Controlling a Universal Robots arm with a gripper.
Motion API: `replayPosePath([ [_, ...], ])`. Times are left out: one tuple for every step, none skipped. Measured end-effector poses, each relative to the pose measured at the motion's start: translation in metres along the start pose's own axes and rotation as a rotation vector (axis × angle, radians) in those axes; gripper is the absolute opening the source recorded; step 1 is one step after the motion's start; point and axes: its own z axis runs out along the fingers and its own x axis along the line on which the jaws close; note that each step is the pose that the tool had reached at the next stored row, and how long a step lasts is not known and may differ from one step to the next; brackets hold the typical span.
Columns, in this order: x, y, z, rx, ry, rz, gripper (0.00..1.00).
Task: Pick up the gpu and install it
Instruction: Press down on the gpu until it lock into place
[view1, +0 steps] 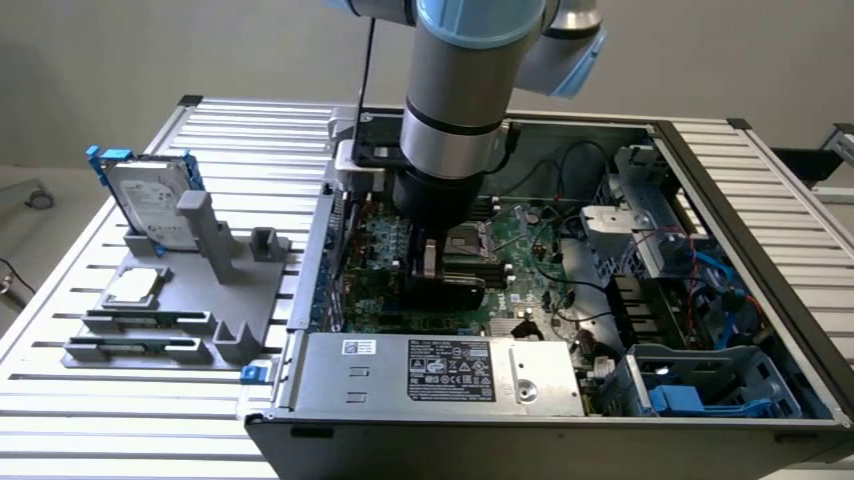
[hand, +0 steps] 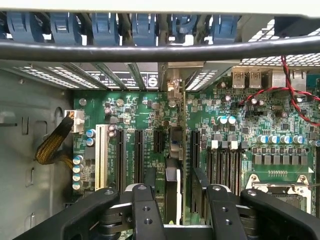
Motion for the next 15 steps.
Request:
replayPosePath([
  [0.0,0.0003,0.0,0.0001,0.0,0.0,0.42],
  [0.0,0.0004,0.0,0.0001,0.0,0.0,0.42],
  [0.0,0.0004,0.0,0.0001,0.0001,0.0,0.4],
  [0.0,0.0004,0.0001,0.0002,0.0,0.0,0.4],
  [0.0,0.0005,0.0001,0.0001,0.0,0.0,0.33],
  [0.0,0.0005,0.0001,0.0001,0.0,0.0,0.33],
  [0.0,0.0005,0.0001,0.0001,0.0,0.0,0.33],
  [0.0,0.0005,0.0001,0.0001,0.0,0.0,0.33],
  [0.0,0.0005,0.0001,0.0001,0.0,0.0,0.33],
  [0.0001,0.0005,0.0,0.0001,0.0004,0.0,0.31],
  [0.0001,0.0005,0.0,0.0001,0.0004,0.0,0.31],
  [0.0001,0.0005,0.0,0.0001,0.0003,0.0,0.26],
  [0.0001,0.0005,0.0,0.0001,0.0002,0.0,0.26],
  [0.0001,0.0005,0.0,0.0001,0.0002,0.0,0.26],
  [0.0001,0.0005,0.0,0.0001,0.0002,0.0,0.26],
])
